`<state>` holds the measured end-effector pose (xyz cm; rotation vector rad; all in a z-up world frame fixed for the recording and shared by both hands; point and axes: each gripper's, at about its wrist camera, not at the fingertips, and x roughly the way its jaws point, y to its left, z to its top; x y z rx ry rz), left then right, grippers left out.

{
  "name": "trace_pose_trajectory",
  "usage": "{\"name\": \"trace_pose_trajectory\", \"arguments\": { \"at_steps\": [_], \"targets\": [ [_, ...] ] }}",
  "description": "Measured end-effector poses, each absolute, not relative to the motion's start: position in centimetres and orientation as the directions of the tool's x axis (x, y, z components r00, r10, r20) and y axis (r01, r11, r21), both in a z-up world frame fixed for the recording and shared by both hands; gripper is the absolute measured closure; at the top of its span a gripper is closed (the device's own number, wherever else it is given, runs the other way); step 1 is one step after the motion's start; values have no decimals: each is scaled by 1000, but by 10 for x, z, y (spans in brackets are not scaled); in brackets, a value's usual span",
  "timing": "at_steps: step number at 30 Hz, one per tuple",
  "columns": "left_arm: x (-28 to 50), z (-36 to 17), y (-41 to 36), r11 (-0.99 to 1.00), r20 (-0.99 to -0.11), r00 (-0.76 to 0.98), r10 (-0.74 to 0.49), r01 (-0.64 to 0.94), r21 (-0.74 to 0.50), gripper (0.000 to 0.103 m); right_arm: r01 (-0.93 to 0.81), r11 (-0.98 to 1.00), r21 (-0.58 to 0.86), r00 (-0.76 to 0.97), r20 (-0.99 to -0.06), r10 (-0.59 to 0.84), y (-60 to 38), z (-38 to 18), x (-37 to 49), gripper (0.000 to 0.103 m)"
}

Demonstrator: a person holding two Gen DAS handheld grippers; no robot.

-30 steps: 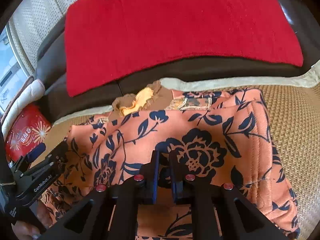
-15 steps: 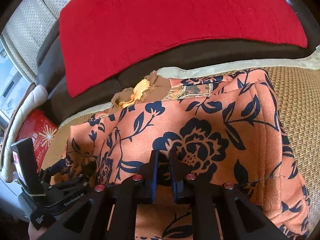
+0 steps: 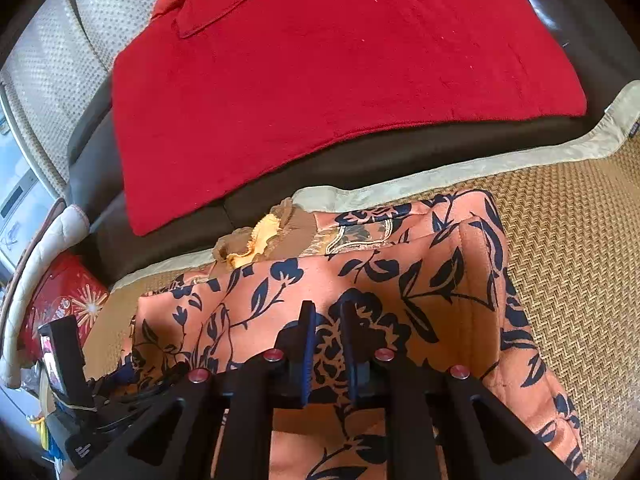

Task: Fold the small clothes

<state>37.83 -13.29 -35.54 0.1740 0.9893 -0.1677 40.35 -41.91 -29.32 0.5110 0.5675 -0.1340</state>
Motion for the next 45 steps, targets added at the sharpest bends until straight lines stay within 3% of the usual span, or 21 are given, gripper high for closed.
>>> {"name": "trace_pose_trajectory", "arguments": {
  "at_steps": [2,3,4,5,9,12,15,19,32,45],
  "targets": [
    [383,-354,-133,972,-847,529,-63,227,69,0,256,857,447,840,-541,31,-421,-294,406,74],
    [386,-354,-133,971,-850,524,-64,230,69,0,255,852,457,842,-538,36,-422,-294,406,57],
    [388,-352,-132,970,-852,520,-66,233,68,0,254,844,472,846,-531,42,-423,-295,406,33],
    [390,-350,-132,970,-849,524,-65,231,69,0,251,836,488,857,-514,43,-424,-295,404,29],
    [396,-334,-126,974,-787,617,-16,187,126,0,287,857,429,825,-564,6,-421,-301,416,32],
    [413,-349,-123,971,-813,581,22,180,155,0,307,886,348,805,-591,-47,-415,-304,424,33],
    [419,-355,-125,966,-792,610,26,190,178,0,328,906,268,782,-616,-101,-413,-309,431,42],
    [433,-363,-125,965,-767,641,-3,205,167,0,321,920,223,772,-625,-118,-415,-314,441,42],
    [481,-373,-132,975,-747,664,-27,182,126,0,324,896,303,797,-597,-86,-443,-314,462,42],
    [462,-370,-128,976,-753,658,-25,180,125,0,317,897,306,799,-596,-79,-442,-311,459,40]
  ]
}}
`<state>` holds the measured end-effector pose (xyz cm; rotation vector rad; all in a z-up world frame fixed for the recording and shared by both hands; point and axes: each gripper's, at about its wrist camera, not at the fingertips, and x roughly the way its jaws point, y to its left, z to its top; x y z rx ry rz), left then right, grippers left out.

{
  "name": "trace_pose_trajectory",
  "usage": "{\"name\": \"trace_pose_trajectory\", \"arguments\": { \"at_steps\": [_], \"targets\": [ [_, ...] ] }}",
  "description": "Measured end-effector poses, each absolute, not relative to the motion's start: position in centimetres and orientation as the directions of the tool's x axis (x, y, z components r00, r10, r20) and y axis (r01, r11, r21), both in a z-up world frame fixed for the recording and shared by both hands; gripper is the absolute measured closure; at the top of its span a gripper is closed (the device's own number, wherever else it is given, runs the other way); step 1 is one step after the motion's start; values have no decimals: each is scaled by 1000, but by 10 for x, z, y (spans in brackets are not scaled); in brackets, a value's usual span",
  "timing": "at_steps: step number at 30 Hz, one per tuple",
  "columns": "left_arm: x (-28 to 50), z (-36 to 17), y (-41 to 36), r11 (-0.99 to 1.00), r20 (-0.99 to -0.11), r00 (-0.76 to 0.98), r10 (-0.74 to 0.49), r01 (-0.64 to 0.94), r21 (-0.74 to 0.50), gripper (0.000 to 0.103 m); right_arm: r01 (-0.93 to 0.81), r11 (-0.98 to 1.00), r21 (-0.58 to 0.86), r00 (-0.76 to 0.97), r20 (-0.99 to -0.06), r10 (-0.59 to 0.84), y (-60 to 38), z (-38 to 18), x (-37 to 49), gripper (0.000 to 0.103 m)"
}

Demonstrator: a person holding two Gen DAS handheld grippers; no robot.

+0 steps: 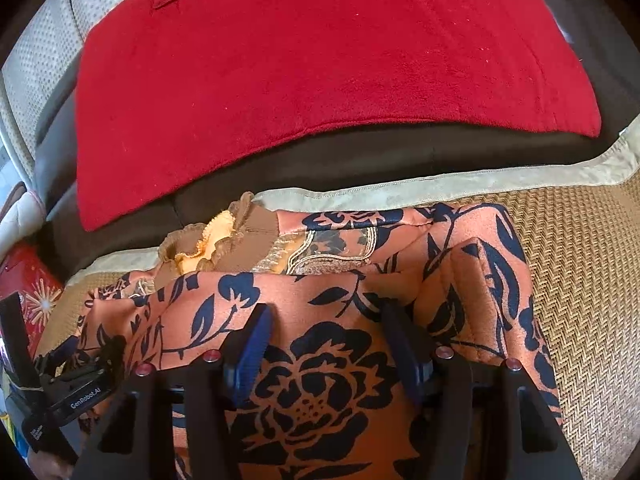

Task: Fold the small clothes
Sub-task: 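Grasp the blouse fabric with the left gripper while the right gripper holds the fold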

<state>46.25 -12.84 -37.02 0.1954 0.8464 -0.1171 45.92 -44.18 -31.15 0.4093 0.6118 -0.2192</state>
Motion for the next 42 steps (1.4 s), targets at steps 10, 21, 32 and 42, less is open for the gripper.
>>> {"name": "trace_pose_trajectory", "arguments": {
  "at_steps": [10,21,32,42],
  "targets": [
    [460,-367,-125,977,-753,657,-41,183,107,0,296,894,337,813,-581,-50,-445,-311,457,38],
    [457,-366,-121,978,-750,658,-58,187,89,0,277,889,365,825,-564,-26,-447,-311,453,36],
    [456,-366,-124,977,-754,655,-46,187,102,0,271,895,355,821,-571,-22,-445,-310,455,32],
    [456,-366,-125,977,-755,654,-47,188,102,0,268,894,359,822,-570,-18,-446,-311,455,32]
  ]
}}
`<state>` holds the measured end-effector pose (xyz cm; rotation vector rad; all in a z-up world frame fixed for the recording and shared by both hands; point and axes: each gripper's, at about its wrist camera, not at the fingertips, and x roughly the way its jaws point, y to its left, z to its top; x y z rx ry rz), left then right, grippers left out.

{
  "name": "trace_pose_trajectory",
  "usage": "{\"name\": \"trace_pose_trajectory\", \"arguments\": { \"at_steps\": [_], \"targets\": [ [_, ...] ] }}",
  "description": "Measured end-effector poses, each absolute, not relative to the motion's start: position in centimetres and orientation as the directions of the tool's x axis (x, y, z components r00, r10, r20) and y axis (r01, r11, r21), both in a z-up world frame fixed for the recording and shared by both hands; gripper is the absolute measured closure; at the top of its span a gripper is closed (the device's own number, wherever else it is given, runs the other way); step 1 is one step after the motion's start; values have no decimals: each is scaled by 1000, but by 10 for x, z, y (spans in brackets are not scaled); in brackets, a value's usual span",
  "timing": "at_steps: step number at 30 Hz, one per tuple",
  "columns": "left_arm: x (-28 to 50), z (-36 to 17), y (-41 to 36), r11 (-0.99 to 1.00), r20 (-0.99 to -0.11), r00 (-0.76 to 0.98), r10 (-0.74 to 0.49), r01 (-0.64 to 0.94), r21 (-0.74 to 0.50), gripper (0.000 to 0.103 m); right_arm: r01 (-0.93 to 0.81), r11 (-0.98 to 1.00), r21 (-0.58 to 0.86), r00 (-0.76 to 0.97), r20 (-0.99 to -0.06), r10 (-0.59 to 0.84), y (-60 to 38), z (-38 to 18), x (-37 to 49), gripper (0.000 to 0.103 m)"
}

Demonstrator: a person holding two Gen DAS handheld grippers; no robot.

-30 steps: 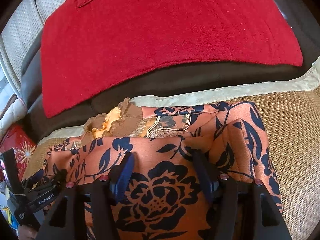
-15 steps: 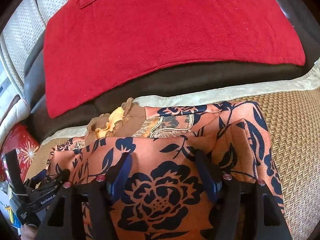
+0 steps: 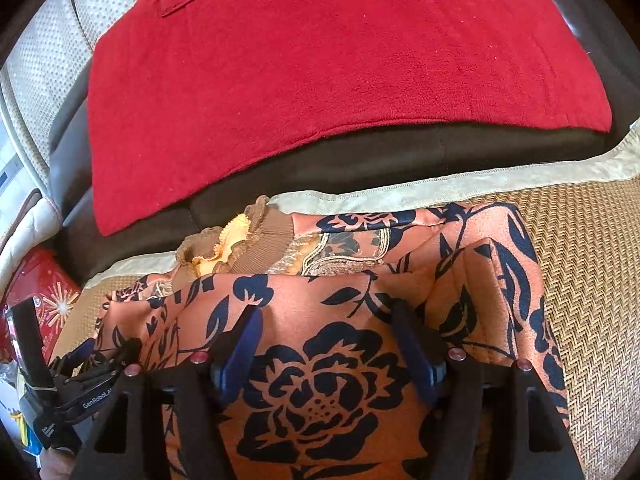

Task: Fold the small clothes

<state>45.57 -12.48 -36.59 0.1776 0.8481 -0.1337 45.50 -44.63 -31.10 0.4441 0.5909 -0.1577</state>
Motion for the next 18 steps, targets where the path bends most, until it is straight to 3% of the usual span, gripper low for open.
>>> {"name": "trace_pose_trajectory", "arguments": {
  "at_steps": [11,18],
  "targets": [
    [455,-364,-124,976,-757,651,-50,192,101,0,263,900,349,819,-574,-17,-444,-311,459,30],
    [433,-328,-113,970,-724,676,-140,241,37,0,218,884,414,874,-486,12,-456,-294,431,31]
  ]
}}
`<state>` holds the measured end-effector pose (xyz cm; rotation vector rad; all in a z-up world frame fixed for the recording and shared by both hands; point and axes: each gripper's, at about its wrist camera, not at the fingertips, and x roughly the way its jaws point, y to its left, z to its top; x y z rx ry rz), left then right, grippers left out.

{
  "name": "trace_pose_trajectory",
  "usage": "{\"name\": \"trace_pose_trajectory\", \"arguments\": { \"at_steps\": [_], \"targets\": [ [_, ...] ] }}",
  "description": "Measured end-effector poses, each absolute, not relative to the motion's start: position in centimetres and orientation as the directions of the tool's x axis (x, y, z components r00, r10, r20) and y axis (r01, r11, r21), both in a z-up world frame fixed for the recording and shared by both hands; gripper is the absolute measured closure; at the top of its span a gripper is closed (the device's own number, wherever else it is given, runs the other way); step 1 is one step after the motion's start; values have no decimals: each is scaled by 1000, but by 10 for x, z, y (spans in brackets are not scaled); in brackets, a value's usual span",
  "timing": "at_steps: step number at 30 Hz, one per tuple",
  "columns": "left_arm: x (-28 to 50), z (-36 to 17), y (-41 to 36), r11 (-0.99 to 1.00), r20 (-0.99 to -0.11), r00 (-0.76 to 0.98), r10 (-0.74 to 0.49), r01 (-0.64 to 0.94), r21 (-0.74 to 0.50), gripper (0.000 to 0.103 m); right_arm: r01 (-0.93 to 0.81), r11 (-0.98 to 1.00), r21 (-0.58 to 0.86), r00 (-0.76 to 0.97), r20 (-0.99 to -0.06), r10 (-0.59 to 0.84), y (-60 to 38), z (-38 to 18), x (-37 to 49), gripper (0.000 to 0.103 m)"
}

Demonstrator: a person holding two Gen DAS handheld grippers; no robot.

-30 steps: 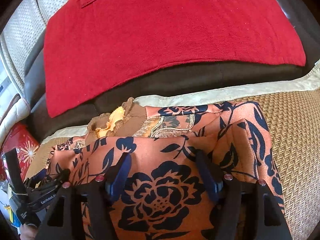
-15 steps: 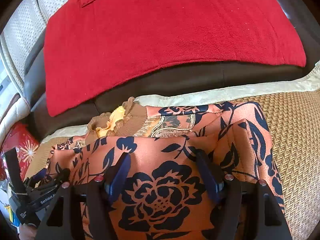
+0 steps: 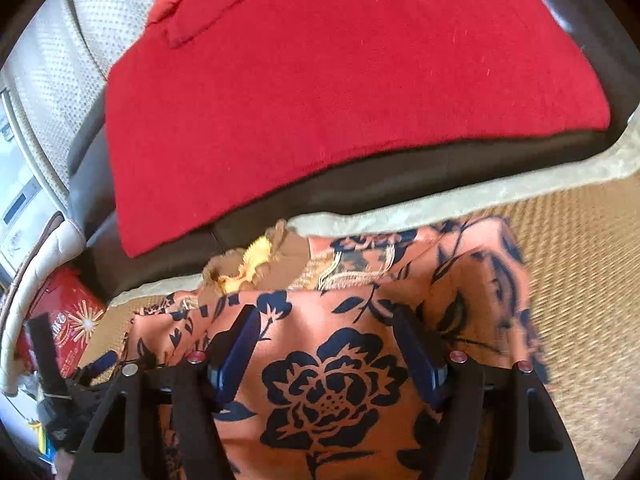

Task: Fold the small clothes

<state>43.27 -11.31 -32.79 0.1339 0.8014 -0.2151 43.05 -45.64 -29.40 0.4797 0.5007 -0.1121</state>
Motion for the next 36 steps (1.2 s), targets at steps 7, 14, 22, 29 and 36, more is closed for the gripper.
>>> {"name": "trace_pose_trajectory", "arguments": {
  "at_steps": [7,14,22,29,36],
  "targets": [
    [392,-290,-74,985,-687,718,-113,172,18,0,233,886,402,907,-418,-49,-462,-259,367,31],
    [285,-283,15,996,-675,738,-9,66,59,0,322,828,459,905,-405,-128,-474,-265,243,31],
    [171,-341,91,999,-831,554,-47,15,-47,0,464,678,570,809,-585,-62,-487,-350,113,25],
    [151,-371,107,992,-858,503,-104,-12,-126,16,463,616,637,764,-639,86,-475,-398,95,25],
    [159,-381,108,969,-850,483,-211,-12,-247,16,470,647,600,680,-714,168,-450,-433,109,25]
  ]
}}
